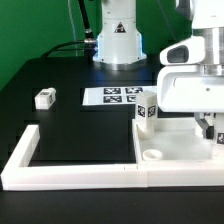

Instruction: Assemble square table

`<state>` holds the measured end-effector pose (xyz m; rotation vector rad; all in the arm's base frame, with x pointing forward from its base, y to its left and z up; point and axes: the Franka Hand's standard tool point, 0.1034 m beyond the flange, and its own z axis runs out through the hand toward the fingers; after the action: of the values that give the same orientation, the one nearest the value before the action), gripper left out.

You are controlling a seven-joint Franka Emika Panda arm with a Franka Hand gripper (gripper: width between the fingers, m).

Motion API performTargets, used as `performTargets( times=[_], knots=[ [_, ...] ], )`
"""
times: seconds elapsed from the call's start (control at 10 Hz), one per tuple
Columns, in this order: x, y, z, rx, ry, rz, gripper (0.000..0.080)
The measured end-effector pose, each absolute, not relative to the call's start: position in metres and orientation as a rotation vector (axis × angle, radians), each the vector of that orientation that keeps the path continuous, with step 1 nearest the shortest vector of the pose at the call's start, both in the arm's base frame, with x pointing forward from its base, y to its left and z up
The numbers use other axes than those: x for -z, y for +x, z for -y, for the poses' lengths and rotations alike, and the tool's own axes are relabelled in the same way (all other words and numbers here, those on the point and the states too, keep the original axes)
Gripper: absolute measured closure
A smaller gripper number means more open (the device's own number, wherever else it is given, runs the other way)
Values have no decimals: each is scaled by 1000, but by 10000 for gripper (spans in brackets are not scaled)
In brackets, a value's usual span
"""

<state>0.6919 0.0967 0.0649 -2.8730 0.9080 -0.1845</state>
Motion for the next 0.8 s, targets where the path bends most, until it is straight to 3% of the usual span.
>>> performTargets(
  times=[0.1,0.6,0.8],
  knots=[
    [-64,692,-95,176,-2831,-1026,504],
    [-61,680,-86,1,-2105,-2099,505],
    [-60,677,-82,-48,-1950,-2186,505]
  ],
)
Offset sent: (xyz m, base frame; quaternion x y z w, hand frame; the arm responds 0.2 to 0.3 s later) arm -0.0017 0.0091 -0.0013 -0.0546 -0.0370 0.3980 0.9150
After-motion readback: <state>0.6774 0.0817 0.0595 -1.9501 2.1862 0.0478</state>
